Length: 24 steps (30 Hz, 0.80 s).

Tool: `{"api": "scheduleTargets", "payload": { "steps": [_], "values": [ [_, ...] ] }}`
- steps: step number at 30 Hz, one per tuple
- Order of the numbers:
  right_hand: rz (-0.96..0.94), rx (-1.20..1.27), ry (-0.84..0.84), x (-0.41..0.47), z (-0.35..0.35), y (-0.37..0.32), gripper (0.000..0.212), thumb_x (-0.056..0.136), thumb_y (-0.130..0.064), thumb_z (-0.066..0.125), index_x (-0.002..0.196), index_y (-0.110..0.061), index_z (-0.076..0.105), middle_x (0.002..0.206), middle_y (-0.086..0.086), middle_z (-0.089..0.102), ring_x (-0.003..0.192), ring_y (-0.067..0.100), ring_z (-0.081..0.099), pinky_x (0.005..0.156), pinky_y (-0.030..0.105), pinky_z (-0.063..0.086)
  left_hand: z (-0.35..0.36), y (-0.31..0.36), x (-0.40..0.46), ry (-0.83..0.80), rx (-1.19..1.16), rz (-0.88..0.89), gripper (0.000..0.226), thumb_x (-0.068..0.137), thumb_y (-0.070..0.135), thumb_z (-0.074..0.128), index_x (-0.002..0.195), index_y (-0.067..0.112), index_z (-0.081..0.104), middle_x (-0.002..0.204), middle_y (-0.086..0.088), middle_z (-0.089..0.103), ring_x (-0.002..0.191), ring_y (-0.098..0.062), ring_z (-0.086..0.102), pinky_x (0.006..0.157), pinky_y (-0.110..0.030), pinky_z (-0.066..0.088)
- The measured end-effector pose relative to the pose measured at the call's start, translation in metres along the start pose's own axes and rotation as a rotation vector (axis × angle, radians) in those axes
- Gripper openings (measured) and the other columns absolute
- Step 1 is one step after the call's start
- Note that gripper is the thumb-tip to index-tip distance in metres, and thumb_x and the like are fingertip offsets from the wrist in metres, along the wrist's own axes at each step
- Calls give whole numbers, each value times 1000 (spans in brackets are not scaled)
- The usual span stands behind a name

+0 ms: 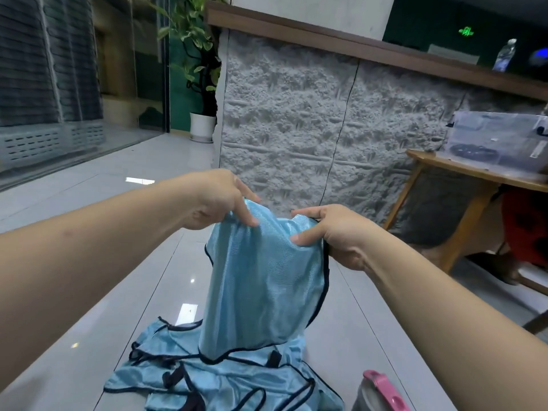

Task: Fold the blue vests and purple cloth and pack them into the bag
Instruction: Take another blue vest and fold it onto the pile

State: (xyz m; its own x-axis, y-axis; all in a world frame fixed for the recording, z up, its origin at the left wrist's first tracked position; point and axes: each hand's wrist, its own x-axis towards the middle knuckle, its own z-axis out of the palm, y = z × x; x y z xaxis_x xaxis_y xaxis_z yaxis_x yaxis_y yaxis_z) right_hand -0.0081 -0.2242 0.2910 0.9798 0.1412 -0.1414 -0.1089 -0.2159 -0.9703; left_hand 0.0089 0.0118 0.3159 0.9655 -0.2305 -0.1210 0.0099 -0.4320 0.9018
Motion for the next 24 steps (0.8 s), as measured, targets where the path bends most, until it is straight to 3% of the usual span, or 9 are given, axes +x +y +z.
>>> {"api": "scheduleTargets", "payload": {
  "steps": [2, 7, 10, 11, 15, 18, 20, 22, 24],
  "values": [
    [-35, -107, 33, -2, 0, -3, 65, 71, 18, 83, 130, -4, 67, 102, 14, 80, 94, 30, 78, 76, 35, 63, 2, 1, -3, 87, 192, 53, 50, 73, -11, 84, 117, 11, 74, 102, -17, 75, 99, -33, 72, 94, -39, 59],
    [-104, -489, 164, -4, -1, -7, 60, 63, -7, 99, 119, -16, 78, 97, 5, 80, 86, 24, 77, 82, 35, 64, 9, 8, -10, 191, 603, 148, 50, 79, 3, 86, 124, 20, 71, 114, -10, 67, 97, -31, 66, 86, -37, 58],
    [-158, -613, 220, -6, -4, -7, 23, 73, -15, 94, 94, -14, 84, 75, 2, 70, 60, 13, 53, 53, 21, 45, 6, 9, -12, 192, 777, 150, 42, 85, 9, 81, 126, 20, 72, 117, -12, 67, 99, -34, 66, 79, -34, 55],
    [-167, -606, 234, -6, -6, -8, 16, 76, -16, 92, 89, -13, 84, 73, 9, 69, 59, 13, 50, 52, 21, 41, 3, 8, -12, 186, 801, 143, 39, 87, 11, 79, 124, 20, 73, 114, -12, 68, 98, -34, 66, 77, -33, 54],
    [-173, -483, 255, -9, -14, -11, 6, 83, -14, 87, 87, -14, 83, 93, 12, 79, 81, 19, 71, 75, 31, 54, -5, 8, -11, 189, 799, 166, 14, 89, 21, 78, 102, 17, 78, 93, -7, 69, 86, -29, 63, 68, -32, 48],
    [-175, -261, 194, -10, -14, -11, 10, 93, -6, 75, 100, -9, 81, 100, 9, 81, 100, 29, 76, 93, 41, 59, -10, 11, -11, 214, 719, 161, 16, 87, 27, 79, 88, 11, 76, 85, -10, 64, 75, -28, 55, 65, -32, 43],
    [-146, -13, 129, -11, -14, -10, 19, 99, -3, 64, 115, -5, 75, 111, 14, 79, 109, 34, 74, 101, 45, 58, -16, 12, -11, 208, 540, 143, 25, 84, 30, 84, 88, 7, 77, 88, -13, 69, 82, -30, 60, 71, -35, 46],
    [-93, 246, 68, -10, -13, -6, 26, 104, -4, 55, 125, -3, 70, 119, 17, 77, 115, 36, 72, 102, 45, 57, -19, 13, -13, 147, 170, 143, 31, 79, 23, 86, 99, 1, 77, 100, -18, 76, 93, -32, 70, 87, -42, 55],
    [-42, 418, 14, -8, -9, 0, 30, 106, -8, 51, 131, -2, 66, 123, 18, 75, 117, 35, 71, 101, 46, 56, -18, 9, -14, 67, -266, 111, 40, 72, 20, 83, 105, -1, 75, 104, -18, 78, 90, -26, 75, 88, -39, 61]
  ]
}}
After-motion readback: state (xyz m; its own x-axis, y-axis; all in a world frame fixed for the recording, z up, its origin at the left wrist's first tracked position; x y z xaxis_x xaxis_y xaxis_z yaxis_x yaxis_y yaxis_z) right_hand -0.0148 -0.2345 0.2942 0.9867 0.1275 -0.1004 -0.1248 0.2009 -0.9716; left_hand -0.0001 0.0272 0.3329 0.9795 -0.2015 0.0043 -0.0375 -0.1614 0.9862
